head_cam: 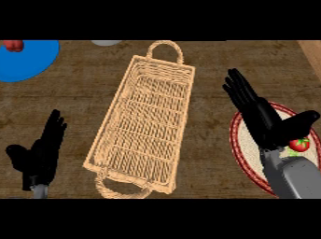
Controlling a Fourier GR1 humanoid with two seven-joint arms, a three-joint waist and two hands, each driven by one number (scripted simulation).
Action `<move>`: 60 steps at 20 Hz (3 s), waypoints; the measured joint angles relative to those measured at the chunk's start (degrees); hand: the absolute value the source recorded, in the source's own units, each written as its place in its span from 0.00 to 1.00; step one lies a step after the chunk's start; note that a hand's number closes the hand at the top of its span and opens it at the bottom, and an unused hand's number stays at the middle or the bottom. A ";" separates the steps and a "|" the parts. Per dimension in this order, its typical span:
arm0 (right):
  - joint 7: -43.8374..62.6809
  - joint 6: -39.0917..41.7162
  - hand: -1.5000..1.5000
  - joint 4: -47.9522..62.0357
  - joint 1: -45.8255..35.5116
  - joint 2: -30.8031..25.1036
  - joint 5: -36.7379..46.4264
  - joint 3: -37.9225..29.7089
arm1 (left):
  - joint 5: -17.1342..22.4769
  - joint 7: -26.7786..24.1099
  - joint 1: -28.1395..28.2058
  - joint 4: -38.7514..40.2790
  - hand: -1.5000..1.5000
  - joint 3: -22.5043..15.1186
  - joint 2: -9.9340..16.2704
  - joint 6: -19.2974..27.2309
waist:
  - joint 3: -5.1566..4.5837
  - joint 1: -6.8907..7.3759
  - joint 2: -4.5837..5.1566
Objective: Pick the tomato from the placemat and place it in the basket
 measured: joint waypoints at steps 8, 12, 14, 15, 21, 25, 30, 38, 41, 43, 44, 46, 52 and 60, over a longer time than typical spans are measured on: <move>-5.45 5.40 1.00 4.67 -1.45 -2.18 -6.92 -10.22 | -7.08 -1.70 -8.23 -3.35 0.50 -0.19 8.34 -4.11 | 0.82 -1.52 0.16; -9.12 0.79 0.00 7.44 -1.87 3.49 -3.99 -9.03 | -9.12 -0.51 -11.62 -4.76 0.50 -0.77 10.73 -7.39 | 0.47 -0.50 0.45; -8.99 -4.59 0.00 7.07 -3.01 4.56 0.71 -7.63 | -9.49 -0.29 -12.38 -5.12 0.50 -0.54 11.17 -8.14 | 0.34 -0.27 0.44; -8.03 -6.99 0.00 6.30 -3.51 4.05 3.08 -7.07 | -9.41 -0.49 -12.51 -4.87 0.50 -0.22 11.64 -8.84 | 0.28 -0.32 0.40; 3.26 -13.32 0.00 6.45 -7.65 -9.70 17.97 -5.94 | -10.20 -0.66 -12.52 -5.00 0.50 -0.19 12.08 -9.28 | -0.13 -0.68 0.05; 13.61 -6.15 0.00 7.20 -10.82 -22.01 24.22 -3.17 | -10.27 -0.18 -13.27 -4.66 0.50 0.04 12.33 -9.64 | -0.30 -0.84 0.03; 22.34 12.36 0.00 6.54 -15.51 -34.02 24.00 1.42 | -10.39 -0.16 -14.00 -4.20 0.50 -0.17 12.00 -10.21 | -0.29 -0.16 0.21; 32.53 37.91 0.00 8.94 -23.17 -40.67 14.34 2.66 | -10.81 -0.70 -14.69 -3.59 0.50 0.84 11.37 -11.27 | 0.01 0.55 0.51; 33.13 42.22 0.00 11.68 -23.51 -40.18 14.91 2.41 | -11.10 -0.72 -14.37 -3.87 0.50 1.65 11.22 -12.24 | 0.09 0.55 0.55; 33.28 44.08 0.00 12.43 -23.11 -39.50 15.63 1.77 | -11.54 -0.68 -14.63 -3.02 0.50 2.20 10.60 -12.81 | 0.14 0.38 0.57; 32.55 44.93 0.00 12.60 -22.41 -39.74 16.23 1.07 | -12.01 -0.85 -14.16 -3.22 0.50 2.11 10.04 -12.88 | 0.15 0.31 0.55; 31.13 45.98 0.00 13.79 -21.42 -39.04 18.12 0.36 | -12.57 0.29 -14.06 -4.15 0.50 2.36 9.48 -13.16 | 0.17 0.29 0.55; 26.64 47.34 0.00 16.92 -19.65 -35.12 25.66 0.26 | -14.84 1.47 -14.64 -4.67 0.50 3.66 7.65 -13.69 | 0.21 0.37 0.60; 22.54 48.06 0.00 20.39 -16.07 -30.80 34.78 1.40 | -16.82 1.20 -14.27 -4.24 0.50 5.55 5.79 -15.50 | 0.20 0.26 0.59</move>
